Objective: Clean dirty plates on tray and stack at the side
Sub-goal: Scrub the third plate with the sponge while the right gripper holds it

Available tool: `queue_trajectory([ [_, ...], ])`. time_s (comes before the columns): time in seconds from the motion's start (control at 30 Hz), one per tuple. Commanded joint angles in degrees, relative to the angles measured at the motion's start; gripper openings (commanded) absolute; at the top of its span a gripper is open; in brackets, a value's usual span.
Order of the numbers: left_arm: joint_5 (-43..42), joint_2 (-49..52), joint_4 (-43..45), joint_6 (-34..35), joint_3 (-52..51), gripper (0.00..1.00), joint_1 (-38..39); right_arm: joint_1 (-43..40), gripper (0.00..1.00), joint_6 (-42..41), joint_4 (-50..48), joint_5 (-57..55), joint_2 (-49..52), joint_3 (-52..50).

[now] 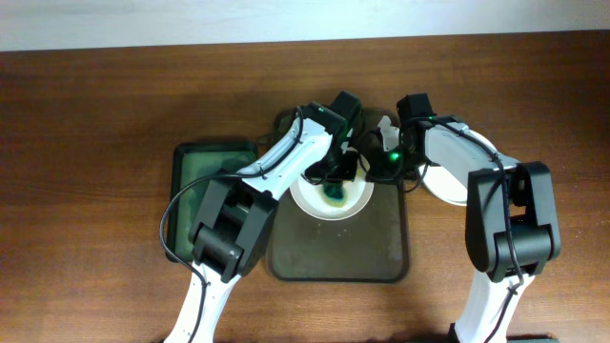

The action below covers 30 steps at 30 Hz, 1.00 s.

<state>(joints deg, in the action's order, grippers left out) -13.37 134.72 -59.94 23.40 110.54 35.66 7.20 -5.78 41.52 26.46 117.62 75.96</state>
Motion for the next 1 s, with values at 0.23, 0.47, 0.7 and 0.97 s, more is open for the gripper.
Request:
queue_trajectory([
  [0.23,15.15,-9.70,-19.61,-1.64,12.94,0.00,-10.71,0.26,0.04,0.42,0.02,-1.60,1.16,-0.04],
  [0.47,26.51,-15.47,-28.70,-2.45,8.44,0.00,-15.98,0.28,0.04,0.42,0.07,-1.60,1.16,-0.04],
  [0.7,22.45,-15.47,-9.01,2.86,-19.10,0.00,-21.27,0.28,0.04,0.42,0.00,-1.60,1.16,-0.04],
  [0.97,16.63,-19.63,-8.72,-2.32,-18.21,0.51,-23.52,0.26,0.38,0.42,-0.79,-1.60,1.16,-0.04],
])
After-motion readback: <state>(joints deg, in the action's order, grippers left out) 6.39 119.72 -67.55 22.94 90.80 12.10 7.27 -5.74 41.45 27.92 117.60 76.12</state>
